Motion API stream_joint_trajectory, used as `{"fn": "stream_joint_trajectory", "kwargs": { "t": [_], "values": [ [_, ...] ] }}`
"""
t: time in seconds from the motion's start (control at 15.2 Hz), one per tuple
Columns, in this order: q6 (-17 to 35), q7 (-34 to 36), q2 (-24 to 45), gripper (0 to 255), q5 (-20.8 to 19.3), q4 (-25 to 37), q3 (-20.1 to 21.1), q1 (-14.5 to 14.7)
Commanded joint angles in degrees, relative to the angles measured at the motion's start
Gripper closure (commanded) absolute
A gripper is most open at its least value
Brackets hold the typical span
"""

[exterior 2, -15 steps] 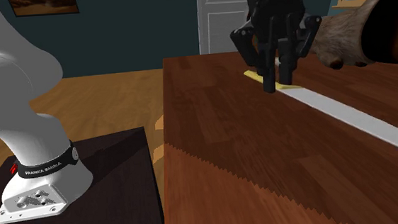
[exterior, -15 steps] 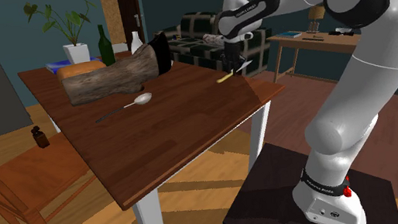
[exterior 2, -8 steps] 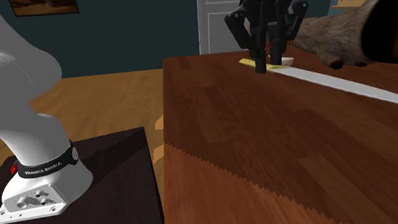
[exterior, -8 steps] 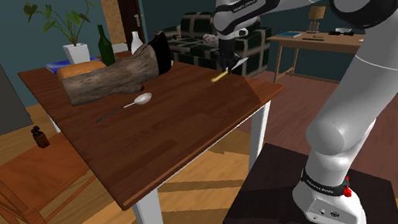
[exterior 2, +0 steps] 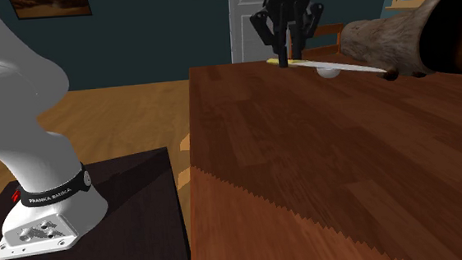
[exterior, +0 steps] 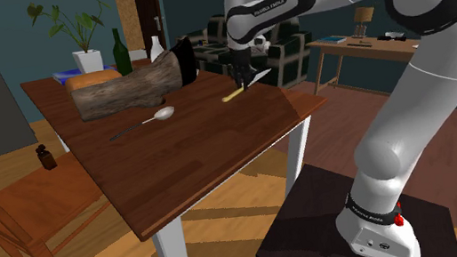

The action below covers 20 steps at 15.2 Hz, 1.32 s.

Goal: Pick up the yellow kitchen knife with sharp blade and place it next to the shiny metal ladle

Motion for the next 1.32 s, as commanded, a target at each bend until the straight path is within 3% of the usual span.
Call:
{"fn": "stream_joint_trajectory", "kwargs": {
  "t": [0.0,1.25],
  "values": [
    [-0.7,2.64,0.73,255,-0.01,1.0,1.54,1.07],
    [-8.15,27.27,15.37,255,-3.93,18.21,14.57,12.53]
  ]
}}
